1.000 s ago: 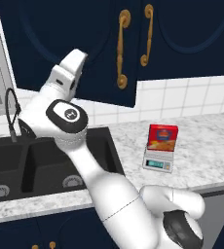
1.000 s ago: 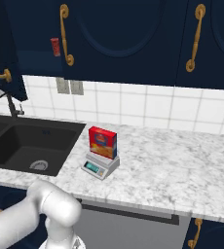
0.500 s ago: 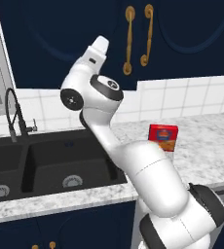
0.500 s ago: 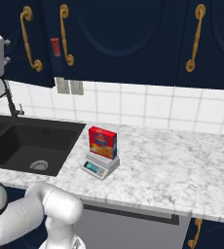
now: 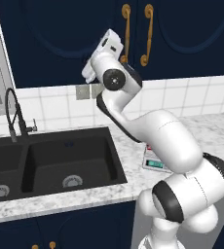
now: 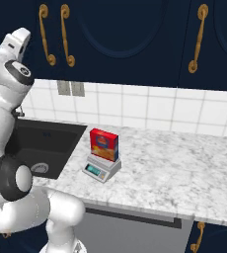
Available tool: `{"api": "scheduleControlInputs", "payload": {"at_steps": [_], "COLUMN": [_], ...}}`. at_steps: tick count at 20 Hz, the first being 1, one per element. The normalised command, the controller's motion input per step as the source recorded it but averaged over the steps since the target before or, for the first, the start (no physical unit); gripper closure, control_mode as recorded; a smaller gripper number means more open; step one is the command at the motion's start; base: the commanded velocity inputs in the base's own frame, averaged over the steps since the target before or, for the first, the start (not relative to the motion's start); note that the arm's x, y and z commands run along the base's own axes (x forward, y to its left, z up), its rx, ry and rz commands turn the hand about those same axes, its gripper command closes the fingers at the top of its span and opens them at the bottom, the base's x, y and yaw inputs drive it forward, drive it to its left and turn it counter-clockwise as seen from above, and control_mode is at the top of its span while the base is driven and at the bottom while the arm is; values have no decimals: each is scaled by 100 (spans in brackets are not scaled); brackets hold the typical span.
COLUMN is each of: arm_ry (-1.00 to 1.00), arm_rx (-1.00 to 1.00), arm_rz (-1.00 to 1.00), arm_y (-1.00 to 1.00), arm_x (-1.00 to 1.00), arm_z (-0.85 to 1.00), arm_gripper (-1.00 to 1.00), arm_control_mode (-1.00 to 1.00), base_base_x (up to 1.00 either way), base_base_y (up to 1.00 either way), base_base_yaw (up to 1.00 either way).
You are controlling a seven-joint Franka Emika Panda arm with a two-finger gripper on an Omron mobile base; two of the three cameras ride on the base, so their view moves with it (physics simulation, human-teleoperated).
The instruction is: Pick the boxed food and place it on the digital scale for weighing, and close the cabinet.
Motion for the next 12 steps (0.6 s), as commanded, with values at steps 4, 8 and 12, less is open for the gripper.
{"api": "scheduleControlInputs", "payload": {"at_steps": [4,8,12], "arm_ry": [12,14,25], "arm_rx": [0,0,0], "arm_rz": [24,19,14], "arm_y": [-2,0,-3], "arm_x": [100,89,46], "arm_z": [0,-18,-33], "arm_gripper": [-100,-100,-100], "arm_control_mode": [-100,-100,-100], "base_base_x": [0,0,0], "base_base_y": [0,0,0], "base_base_yaw": [0,0,0]}}
